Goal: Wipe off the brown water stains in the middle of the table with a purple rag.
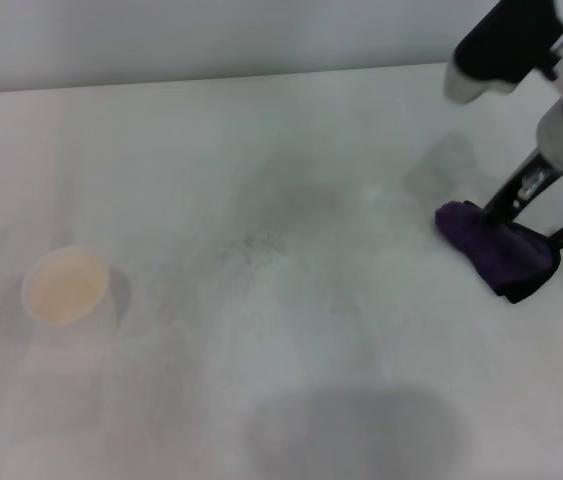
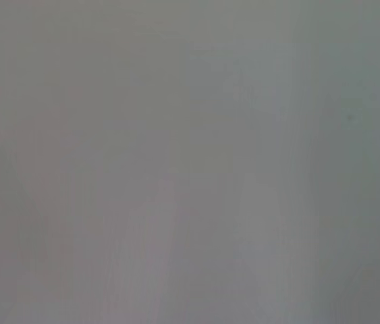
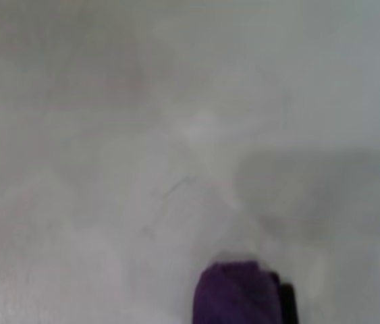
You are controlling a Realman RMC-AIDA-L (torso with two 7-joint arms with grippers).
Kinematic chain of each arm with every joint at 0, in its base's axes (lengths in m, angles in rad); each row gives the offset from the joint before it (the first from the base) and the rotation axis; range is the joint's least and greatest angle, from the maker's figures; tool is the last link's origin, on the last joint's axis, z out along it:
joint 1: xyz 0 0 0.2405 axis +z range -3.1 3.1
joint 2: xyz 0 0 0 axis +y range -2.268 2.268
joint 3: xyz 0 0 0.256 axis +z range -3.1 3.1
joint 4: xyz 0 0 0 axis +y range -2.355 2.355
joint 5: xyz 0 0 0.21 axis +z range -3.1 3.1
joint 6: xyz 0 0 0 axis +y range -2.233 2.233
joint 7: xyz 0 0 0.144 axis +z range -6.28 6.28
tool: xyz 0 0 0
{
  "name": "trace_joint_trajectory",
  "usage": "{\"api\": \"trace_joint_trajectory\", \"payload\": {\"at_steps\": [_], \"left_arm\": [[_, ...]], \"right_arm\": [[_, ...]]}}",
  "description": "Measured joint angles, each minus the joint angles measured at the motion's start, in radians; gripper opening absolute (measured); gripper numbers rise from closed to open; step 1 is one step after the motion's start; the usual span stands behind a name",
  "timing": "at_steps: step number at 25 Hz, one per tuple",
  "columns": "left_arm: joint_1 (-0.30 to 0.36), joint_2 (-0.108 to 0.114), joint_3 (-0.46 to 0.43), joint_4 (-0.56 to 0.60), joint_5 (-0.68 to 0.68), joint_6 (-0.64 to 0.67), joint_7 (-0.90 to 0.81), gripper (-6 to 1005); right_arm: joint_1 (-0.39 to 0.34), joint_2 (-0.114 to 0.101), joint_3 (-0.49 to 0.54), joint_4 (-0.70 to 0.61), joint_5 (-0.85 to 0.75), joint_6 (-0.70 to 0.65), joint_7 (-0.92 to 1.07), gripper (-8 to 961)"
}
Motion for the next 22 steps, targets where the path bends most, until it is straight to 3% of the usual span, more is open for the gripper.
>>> {"api": "trace_joint_trajectory", "payload": {"at_steps": [6,12,16,22], "left_arm": [[0.0,0.0,-0.001,-0.002,-0.001,-0.001,-0.003,892],[0.0,-0.002,-0.002,-0.002,0.0,-0.003,-0.001,892],[0.0,-0.002,-0.004,-0.001,0.0,-0.004,-0.001,891],[-0.002,-0.004,-0.006,-0.001,-0.001,-0.004,0.0,891]], "right_arm": [[-0.053,-0.004,0.246,-0.035,0.143,-0.083,-0.201,407],[-0.141,-0.003,0.427,0.027,0.367,-0.291,-0.425,408],[-0.204,-0.006,0.513,0.127,0.665,-0.396,-0.679,407],[-0.224,-0.008,0.684,0.359,0.997,-0.42,-1.067,405]]}}
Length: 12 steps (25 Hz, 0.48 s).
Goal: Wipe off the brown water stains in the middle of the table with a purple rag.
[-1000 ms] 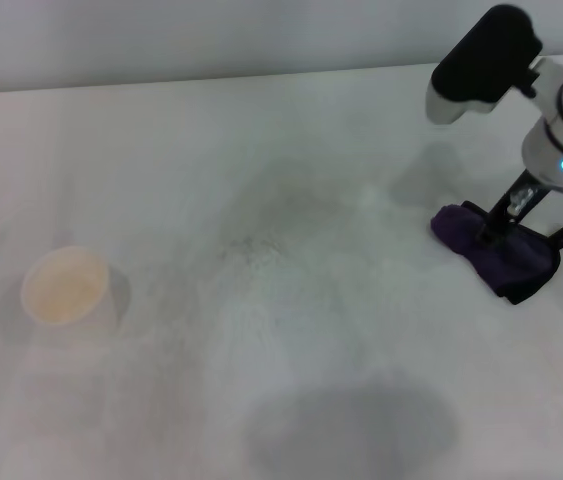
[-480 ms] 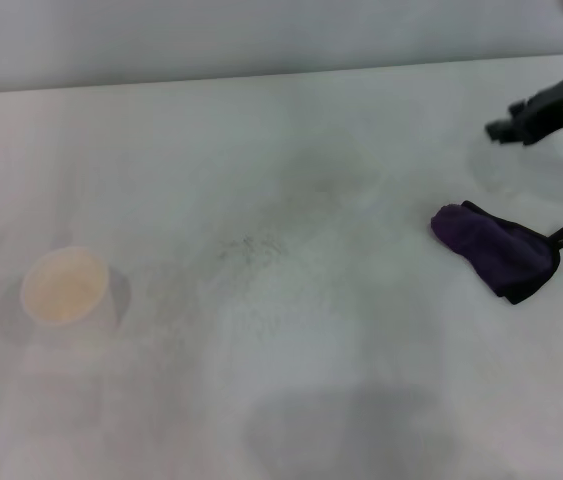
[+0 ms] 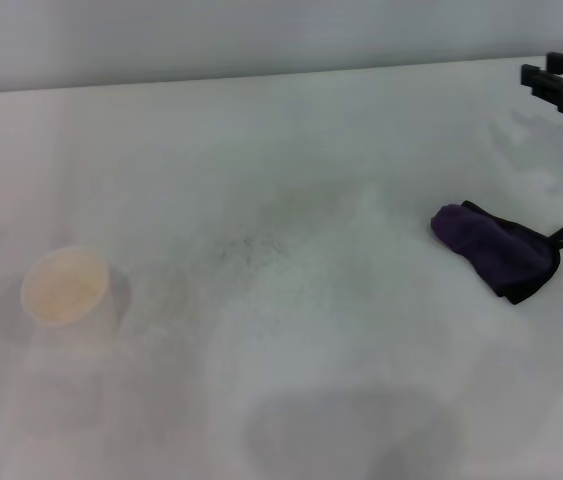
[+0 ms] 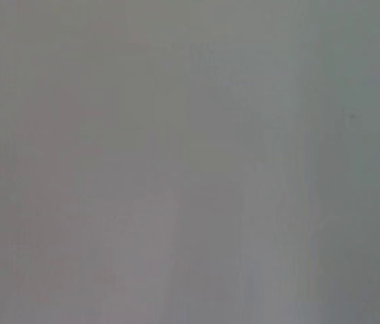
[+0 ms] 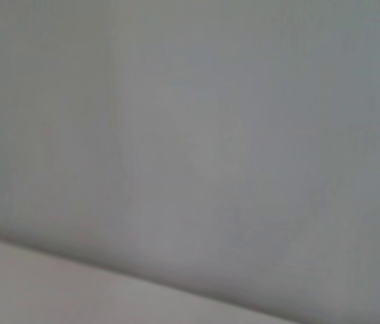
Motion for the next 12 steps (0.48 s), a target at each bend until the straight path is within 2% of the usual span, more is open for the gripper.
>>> {"api": "trace_joint_trajectory", "payload": {"at_steps": [4,12], "left_arm": [[0.0,-0.001,0.0,-0.001,0.0,0.0,0.0,892],[0.002,-0.002,0.005,-0.005,0.0,0.007,0.0,893]], "right_arm": [[-0.001,0.001,0.048,0.146,0.16,0.006,-0.224,404],[-0.012,0.005,0.054,0.425,0.503,0.093,-0.664,404]]}}
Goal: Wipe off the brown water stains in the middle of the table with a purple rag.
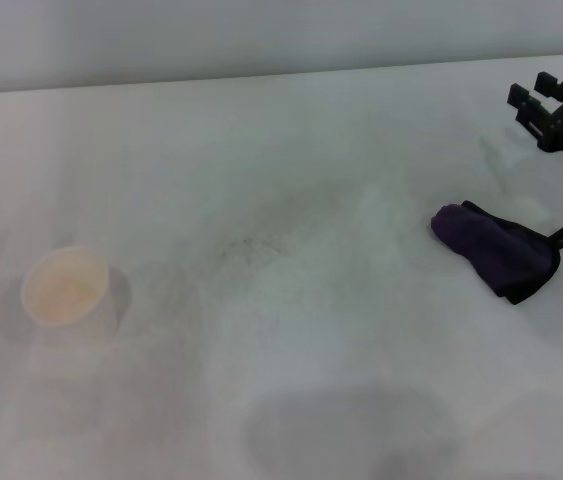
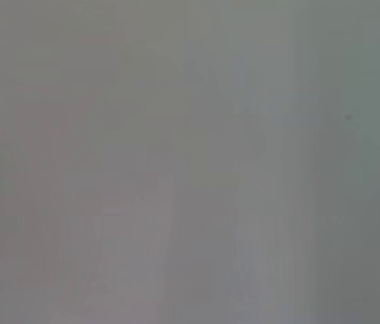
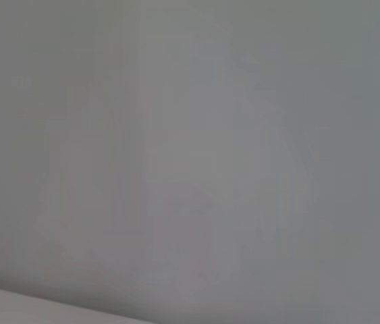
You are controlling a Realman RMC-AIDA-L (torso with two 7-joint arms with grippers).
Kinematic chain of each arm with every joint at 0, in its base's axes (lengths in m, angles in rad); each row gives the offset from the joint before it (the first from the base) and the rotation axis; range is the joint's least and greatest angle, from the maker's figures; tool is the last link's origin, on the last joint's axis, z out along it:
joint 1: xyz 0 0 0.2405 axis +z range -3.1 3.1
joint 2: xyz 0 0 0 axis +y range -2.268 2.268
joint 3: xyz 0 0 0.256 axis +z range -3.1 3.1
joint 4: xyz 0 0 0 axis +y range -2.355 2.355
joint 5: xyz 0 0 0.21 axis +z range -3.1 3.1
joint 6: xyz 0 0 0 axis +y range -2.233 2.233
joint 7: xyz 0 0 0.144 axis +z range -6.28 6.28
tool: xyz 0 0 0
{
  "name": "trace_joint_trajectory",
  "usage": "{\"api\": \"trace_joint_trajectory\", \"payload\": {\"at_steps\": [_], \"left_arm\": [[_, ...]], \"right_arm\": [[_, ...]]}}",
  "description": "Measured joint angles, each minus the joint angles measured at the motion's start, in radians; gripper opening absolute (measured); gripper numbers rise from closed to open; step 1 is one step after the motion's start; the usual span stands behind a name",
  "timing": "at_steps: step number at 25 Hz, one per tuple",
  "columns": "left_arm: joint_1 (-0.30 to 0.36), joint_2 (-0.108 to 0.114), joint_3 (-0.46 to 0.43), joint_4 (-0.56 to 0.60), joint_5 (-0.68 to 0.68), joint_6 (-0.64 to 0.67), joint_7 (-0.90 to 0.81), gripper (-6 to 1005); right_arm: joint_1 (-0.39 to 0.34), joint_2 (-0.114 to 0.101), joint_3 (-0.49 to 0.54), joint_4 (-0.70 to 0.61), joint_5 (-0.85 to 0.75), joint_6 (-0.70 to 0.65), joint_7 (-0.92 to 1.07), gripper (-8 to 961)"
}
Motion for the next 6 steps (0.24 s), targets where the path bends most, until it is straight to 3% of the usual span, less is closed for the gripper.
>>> {"api": "trace_joint_trajectory", "payload": {"at_steps": [6], "left_arm": [[0.006,-0.002,-0.005,-0.005,0.0,0.005,0.005,893]], "right_arm": [[-0.003,0.003,0.001,0.158,0.146,0.107,-0.25,404]]}}
